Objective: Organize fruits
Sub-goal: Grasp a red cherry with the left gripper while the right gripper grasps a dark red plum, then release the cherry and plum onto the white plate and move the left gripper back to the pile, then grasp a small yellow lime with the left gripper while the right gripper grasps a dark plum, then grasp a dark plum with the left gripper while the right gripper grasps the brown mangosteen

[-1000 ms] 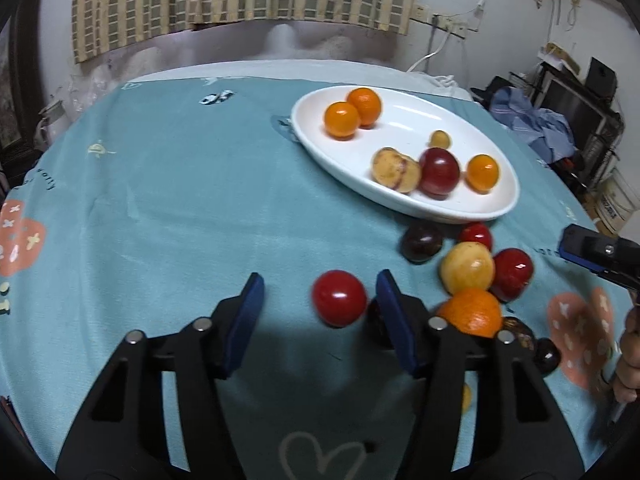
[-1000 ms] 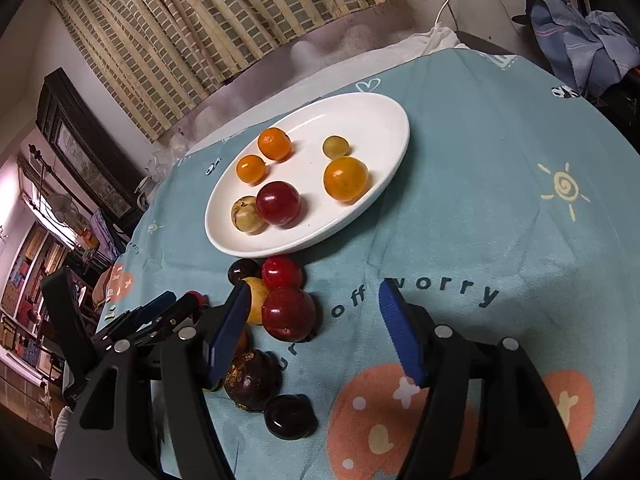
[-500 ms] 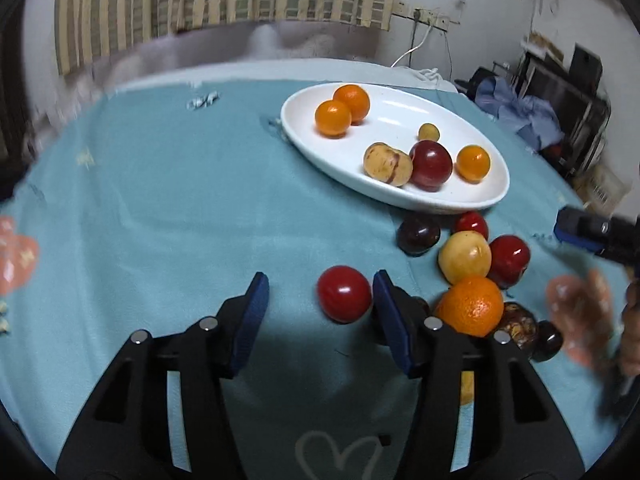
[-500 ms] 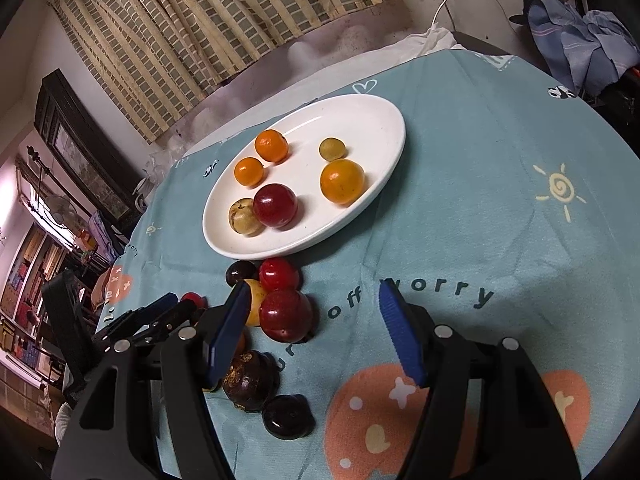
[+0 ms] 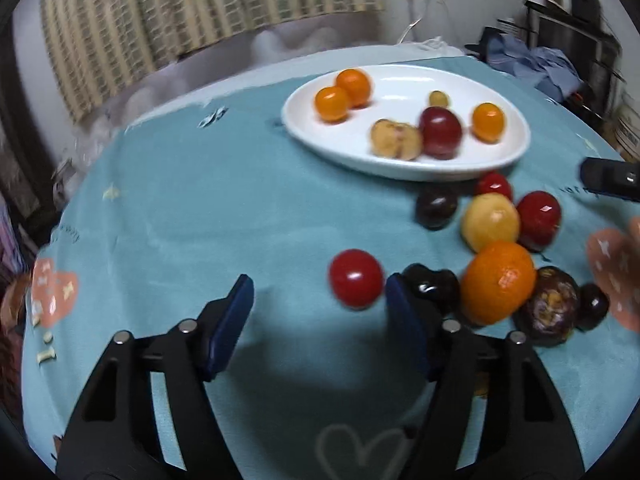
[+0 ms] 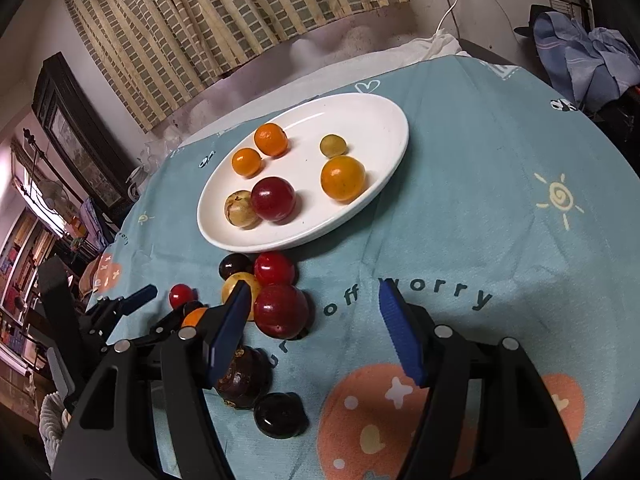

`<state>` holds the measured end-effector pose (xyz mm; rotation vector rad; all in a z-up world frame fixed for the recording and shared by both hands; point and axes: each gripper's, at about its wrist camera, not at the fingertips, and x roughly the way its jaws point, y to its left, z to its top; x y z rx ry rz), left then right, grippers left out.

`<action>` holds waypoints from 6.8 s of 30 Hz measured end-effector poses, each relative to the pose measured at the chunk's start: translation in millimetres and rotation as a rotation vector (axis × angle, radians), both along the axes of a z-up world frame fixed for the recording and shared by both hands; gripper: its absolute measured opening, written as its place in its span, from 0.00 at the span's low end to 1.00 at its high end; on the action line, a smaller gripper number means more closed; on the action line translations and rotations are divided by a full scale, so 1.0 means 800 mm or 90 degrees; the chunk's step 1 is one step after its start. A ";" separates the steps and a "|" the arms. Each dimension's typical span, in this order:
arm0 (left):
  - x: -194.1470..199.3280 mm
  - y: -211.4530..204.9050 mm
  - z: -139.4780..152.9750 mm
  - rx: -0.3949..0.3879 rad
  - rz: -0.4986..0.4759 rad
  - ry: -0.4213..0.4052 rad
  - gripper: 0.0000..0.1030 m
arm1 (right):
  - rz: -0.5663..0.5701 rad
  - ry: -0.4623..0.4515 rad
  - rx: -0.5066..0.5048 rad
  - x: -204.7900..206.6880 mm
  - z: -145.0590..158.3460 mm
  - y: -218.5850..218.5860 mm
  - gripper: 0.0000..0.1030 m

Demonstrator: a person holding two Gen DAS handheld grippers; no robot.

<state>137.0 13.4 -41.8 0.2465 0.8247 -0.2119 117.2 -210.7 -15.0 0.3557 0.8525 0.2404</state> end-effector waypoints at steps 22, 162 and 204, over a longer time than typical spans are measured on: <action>0.016 0.016 -0.010 -0.149 -0.013 0.059 0.35 | 0.059 0.082 0.090 0.022 -0.033 0.021 0.47; 0.028 -0.017 0.061 -0.179 0.052 -0.050 0.89 | -0.009 -0.050 0.086 0.039 0.047 -0.019 0.64; -0.082 0.038 0.015 -0.127 0.054 -0.002 0.98 | -0.010 -0.008 0.026 -0.021 0.010 -0.018 0.66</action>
